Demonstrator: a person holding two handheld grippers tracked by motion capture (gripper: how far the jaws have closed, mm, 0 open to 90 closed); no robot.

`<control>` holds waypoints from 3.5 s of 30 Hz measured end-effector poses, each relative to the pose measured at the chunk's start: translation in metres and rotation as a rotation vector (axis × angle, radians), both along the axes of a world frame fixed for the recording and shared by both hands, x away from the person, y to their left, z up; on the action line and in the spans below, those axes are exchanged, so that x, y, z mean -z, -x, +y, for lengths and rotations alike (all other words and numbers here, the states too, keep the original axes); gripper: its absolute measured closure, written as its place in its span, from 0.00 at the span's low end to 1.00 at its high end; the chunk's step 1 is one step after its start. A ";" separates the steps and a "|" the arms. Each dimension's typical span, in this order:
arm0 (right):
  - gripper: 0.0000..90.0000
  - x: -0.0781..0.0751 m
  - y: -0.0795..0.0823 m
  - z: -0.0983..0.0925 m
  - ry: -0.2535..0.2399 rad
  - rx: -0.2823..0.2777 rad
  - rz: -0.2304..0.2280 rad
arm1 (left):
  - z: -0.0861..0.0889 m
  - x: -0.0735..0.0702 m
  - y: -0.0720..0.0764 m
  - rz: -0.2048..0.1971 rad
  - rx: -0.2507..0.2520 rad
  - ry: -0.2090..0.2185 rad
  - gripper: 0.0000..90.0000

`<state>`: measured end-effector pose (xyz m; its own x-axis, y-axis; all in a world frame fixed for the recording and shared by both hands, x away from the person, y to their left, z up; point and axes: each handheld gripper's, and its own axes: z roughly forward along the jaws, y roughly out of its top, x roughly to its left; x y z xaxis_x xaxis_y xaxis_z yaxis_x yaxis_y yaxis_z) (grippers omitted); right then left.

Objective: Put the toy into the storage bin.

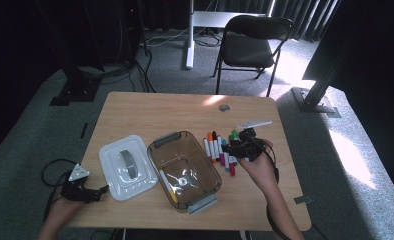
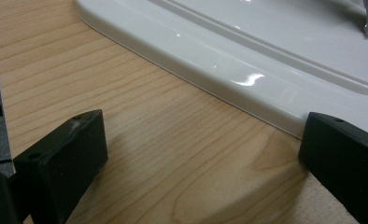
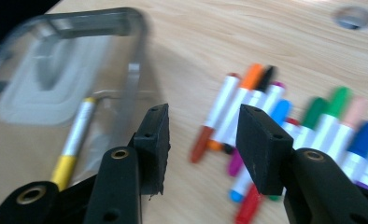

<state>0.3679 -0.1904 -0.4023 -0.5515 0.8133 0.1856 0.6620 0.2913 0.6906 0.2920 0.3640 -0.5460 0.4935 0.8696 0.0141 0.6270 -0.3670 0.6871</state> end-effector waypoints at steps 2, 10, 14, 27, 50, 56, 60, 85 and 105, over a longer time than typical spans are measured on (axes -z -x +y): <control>0.61 0.002 -0.002 -0.006 -0.001 0.014 0.000 | 0.000 0.000 0.000 0.000 0.001 -0.001 0.02; 0.61 0.024 -0.017 -0.042 0.035 0.138 -0.003 | 0.000 0.000 0.000 0.000 0.001 -0.001 0.02; 0.61 0.045 -0.029 -0.057 0.064 0.220 0.015 | 0.000 0.000 0.000 0.000 0.000 -0.001 0.02; 0.64 0.090 -0.062 -0.078 0.073 0.356 0.100 | 0.000 0.000 0.000 0.000 -0.001 -0.001 0.02; 0.71 0.115 -0.085 -0.084 0.134 0.424 0.181 | 0.000 0.000 0.000 0.000 -0.001 -0.001 0.02; 0.73 0.117 -0.084 -0.088 0.160 0.440 0.185 | 0.000 0.000 0.000 0.000 -0.001 -0.001 0.02; 0.76 0.118 -0.084 -0.090 0.180 0.450 0.183 | 0.000 0.000 0.000 0.000 -0.001 -0.001 0.02; 0.85 0.078 -0.058 -0.087 0.084 0.471 0.140 | 0.000 0.000 0.000 0.000 0.000 -0.001 0.02; 0.85 -0.009 -0.009 -0.023 -0.010 0.277 -0.021 | 0.000 0.000 0.000 0.000 0.000 -0.002 0.02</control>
<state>0.3766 -0.2131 -0.3929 -0.3120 0.9317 0.1859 0.7013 0.0938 0.7067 0.2920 0.3640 -0.5459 0.4933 0.8697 0.0160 0.6269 -0.3681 0.6866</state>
